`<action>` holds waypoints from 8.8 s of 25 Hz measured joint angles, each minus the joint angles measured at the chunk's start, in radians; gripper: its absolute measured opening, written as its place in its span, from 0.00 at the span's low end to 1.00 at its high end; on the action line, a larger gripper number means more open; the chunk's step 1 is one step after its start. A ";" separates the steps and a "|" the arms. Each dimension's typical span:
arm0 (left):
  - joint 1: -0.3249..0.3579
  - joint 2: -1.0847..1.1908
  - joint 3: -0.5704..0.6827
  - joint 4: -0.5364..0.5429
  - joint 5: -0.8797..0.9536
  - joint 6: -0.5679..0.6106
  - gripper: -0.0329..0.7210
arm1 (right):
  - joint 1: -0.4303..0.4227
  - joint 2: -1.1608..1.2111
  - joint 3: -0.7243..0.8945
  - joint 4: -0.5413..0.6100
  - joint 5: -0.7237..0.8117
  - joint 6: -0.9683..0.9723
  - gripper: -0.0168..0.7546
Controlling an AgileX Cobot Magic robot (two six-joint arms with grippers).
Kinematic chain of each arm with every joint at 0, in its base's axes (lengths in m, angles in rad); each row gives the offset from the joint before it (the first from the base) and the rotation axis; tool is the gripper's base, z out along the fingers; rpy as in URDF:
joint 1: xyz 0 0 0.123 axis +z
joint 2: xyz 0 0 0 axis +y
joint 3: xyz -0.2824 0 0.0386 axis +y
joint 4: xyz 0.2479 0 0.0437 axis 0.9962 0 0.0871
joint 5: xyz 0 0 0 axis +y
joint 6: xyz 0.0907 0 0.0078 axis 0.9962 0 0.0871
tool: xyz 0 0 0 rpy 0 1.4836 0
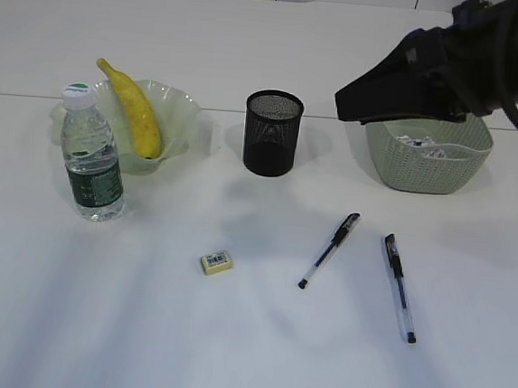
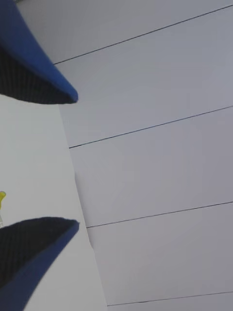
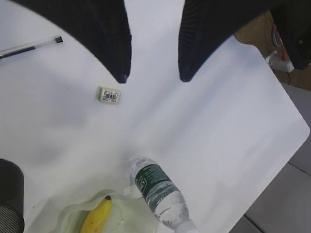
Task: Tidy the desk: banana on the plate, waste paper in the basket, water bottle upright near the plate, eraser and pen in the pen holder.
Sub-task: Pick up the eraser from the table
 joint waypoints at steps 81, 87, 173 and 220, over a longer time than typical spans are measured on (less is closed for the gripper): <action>0.000 0.000 0.000 -0.144 0.077 0.000 0.72 | 0.405 0.697 -0.750 -0.788 0.249 0.751 0.35; 0.000 0.000 0.000 -0.144 0.078 0.000 0.72 | 0.411 0.757 -0.750 -0.801 0.285 0.826 0.51; 0.000 0.000 0.000 -0.144 0.100 0.002 0.71 | 0.413 0.933 -0.753 -0.798 0.159 0.851 0.54; 0.000 0.000 0.000 -0.144 0.100 0.002 0.69 | 0.413 0.933 -0.753 -0.874 0.155 0.845 0.53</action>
